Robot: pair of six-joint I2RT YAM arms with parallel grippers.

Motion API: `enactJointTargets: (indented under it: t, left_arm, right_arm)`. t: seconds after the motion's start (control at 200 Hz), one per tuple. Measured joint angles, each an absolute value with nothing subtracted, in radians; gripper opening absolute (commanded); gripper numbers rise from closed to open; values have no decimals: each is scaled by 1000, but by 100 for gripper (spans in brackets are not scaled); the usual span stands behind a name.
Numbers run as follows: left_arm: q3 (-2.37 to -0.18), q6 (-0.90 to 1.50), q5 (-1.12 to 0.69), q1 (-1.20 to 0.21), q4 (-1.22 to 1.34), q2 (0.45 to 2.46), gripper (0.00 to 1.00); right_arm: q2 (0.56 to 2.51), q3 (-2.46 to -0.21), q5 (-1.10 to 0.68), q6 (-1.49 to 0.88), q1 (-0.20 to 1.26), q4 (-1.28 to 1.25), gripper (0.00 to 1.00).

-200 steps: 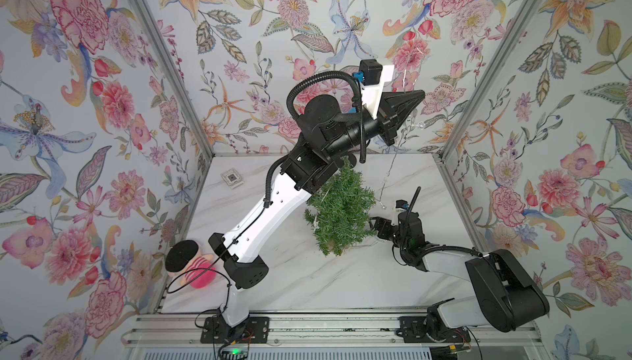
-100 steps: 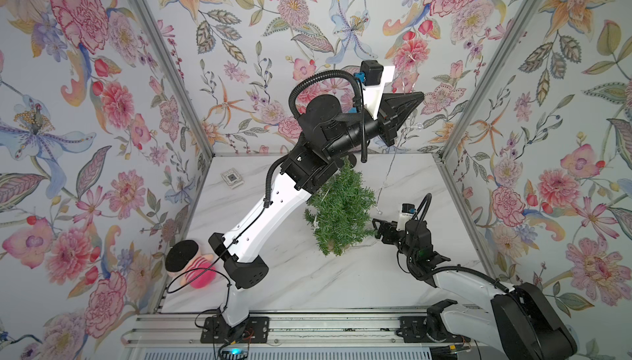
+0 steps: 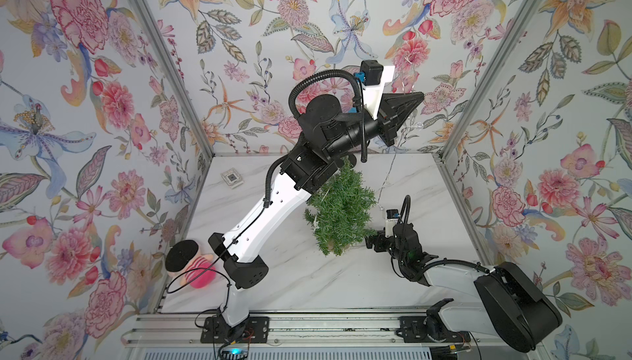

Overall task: Wrap string light around the christmas tree
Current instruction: Wrap the light string around the Christmas tree.

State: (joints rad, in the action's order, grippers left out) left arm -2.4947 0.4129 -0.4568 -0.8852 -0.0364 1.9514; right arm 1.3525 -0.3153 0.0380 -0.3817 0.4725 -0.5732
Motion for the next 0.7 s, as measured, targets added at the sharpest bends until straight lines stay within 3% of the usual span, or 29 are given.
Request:
enactJointTargets:
  t: [0.14,0.25,0.335,0.375,0.45,0.7]
  left_arm:
    - [-2491,421,-457,-885,-36,1939,0]
    - [-2470,435,-458,-885,-31,1917,0]
    - [-2450,435,-457,-885,-29,1896,0]
    - [-2442,435,-456,-885,-28,1887,0]
    - [-2429,434,-451,-885,-28,1871,0]
    - [-2378,420,-431,-885,-30,1817,0]
  right_arm:
    - [1457,-353,40,-394,398,-632,79]
    - [1498,-370,37,-397,385,-661,51]
    - [1491,-375,31,-407,371,-666,15]
    - [1467,-377,32,-410,358,-650,6]
    - [1386,-379,38,-425,330,-602,0]
    - [881,-380,91,-438,263,-338,0]
